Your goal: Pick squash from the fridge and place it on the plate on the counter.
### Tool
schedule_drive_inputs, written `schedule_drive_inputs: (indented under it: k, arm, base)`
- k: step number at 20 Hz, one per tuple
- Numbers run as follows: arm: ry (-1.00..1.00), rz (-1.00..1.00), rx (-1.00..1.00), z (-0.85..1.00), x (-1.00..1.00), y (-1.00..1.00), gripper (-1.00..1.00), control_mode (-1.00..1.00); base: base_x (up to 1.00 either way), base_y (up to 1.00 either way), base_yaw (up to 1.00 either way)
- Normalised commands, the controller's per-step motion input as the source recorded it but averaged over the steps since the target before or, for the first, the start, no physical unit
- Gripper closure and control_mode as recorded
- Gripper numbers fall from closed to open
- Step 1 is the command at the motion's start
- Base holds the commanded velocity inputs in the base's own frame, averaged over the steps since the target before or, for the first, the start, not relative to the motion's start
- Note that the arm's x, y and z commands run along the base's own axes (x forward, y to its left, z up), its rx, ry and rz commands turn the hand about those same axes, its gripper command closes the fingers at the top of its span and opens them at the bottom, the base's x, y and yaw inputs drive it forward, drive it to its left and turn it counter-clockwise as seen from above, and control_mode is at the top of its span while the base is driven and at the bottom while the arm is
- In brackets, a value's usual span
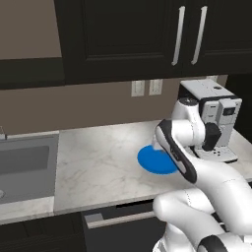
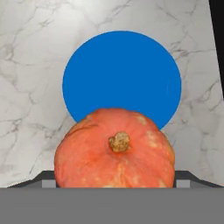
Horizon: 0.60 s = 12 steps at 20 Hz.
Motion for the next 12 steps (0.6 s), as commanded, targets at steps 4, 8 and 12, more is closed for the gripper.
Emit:
schedule_drive_inputs:
  k: [4, 8, 12]
  arm:
    - [0.00, 0.01, -0.03, -0.41, 0.45, 0.00, 1.00, -1.00]
    - [0.00, 0.01, -0.01, -0.43, 0.44, 0.00, 1.00, -1.00]
    - [0.00, 0.01, 0.00, -0.34, 0.29, 0.00, 1.00, -1.00]
  base:
    - [0.00, 0.00, 0.00]
    - [0.00, 0.00, 0.00]
    - [0.00, 0.00, 0.00]
